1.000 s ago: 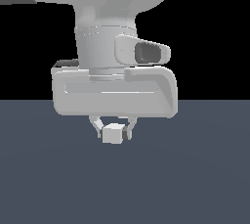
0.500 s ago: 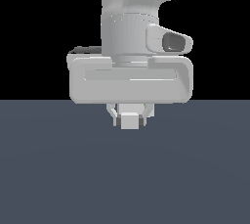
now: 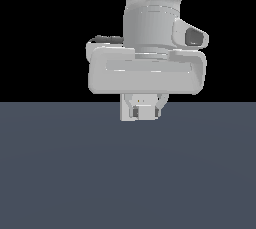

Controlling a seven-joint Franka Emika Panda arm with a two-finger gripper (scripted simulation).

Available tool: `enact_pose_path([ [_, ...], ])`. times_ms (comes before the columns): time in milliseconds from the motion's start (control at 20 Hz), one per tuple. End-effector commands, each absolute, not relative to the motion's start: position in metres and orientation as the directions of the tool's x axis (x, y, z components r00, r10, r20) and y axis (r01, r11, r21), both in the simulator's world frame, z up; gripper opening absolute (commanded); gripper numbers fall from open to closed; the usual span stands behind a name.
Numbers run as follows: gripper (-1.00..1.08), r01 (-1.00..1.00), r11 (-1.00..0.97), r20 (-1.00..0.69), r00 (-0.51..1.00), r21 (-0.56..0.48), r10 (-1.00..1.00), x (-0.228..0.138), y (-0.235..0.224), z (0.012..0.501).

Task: Plug the charger into the wall socket.

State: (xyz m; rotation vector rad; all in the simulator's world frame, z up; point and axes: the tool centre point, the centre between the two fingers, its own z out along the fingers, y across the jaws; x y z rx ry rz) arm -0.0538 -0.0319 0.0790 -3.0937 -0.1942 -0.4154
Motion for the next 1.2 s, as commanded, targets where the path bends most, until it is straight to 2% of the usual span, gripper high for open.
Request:
enact_pose_path([
  [0,-1.0,0.165,-0.986,0.264,0.951,0.002,0.159,-0.05,-0.037,0.084],
  [550,-1.0,0.284,-0.959,0.26,0.926,0.0,0.274,-0.037,-0.052,0.097],
  [1150,-1.0,0.31,-0.951,0.259,0.918,0.0,0.299,-0.033,-0.055,0.1],
])
